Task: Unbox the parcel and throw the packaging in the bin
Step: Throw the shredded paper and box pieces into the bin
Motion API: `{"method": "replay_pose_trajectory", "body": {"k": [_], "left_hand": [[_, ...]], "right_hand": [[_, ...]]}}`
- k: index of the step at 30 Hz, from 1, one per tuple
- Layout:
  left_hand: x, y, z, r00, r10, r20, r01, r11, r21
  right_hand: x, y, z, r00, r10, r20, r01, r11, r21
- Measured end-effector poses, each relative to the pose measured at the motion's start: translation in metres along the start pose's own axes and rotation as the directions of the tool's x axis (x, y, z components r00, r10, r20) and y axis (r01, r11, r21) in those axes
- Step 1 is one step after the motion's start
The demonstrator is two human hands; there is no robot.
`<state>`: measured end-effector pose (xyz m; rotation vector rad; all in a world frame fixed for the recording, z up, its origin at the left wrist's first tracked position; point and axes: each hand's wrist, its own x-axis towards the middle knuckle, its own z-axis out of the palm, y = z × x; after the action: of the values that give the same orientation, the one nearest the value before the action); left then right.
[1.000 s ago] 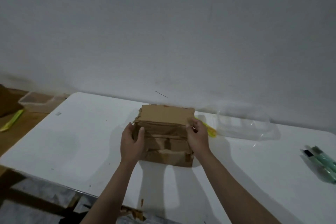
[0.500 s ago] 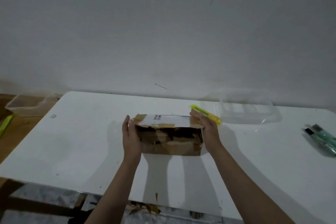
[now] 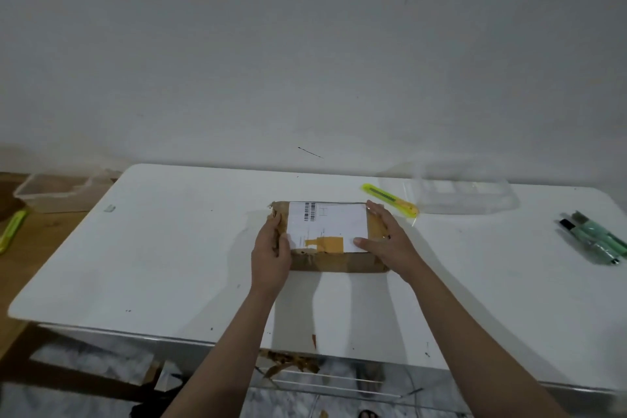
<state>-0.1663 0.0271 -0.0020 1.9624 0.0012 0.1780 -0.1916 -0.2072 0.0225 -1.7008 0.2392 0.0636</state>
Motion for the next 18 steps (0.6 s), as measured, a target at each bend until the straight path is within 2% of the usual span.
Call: {"method": "replay_pose_trajectory", "body": {"k": [4,9,10,12,15,18], "left_hand": [[-0.002,0.009,-0.001,1.0,-0.008,0.017,0.008,1.0,0.026],[-0.024,0.022,-0.017,0.996,-0.019,0.092,0.028,0.995,-0.093],[-0.027,0.017,-0.022,0.997,-0.02,0.078,0.024,0.998,-0.055],[-0.029,-0.002,-0.033,0.999,-0.033,0.031,0.028,0.988,0.154],[-0.019,-0.034,-0.054,0.998,-0.066,0.0,0.059,0.887,0.458],[0.001,-0.048,-0.066,0.996,-0.063,0.058,0.014,0.787,0.617]], "right_hand": [[-0.007,-0.008,0.008,0.995,-0.008,-0.103,0.018,0.995,0.097],[-0.026,-0.008,0.005,0.98,-0.025,-0.196,0.056,0.987,0.152],[-0.031,-0.009,0.002,0.976,-0.027,-0.217,0.063,0.985,0.163],[-0.04,-0.009,-0.005,0.969,-0.008,-0.248,0.062,0.975,0.212],[-0.051,-0.005,-0.015,0.961,0.016,-0.277,0.062,0.961,0.271],[-0.063,-0.001,-0.02,0.948,0.029,-0.316,0.071,0.952,0.299]]}}
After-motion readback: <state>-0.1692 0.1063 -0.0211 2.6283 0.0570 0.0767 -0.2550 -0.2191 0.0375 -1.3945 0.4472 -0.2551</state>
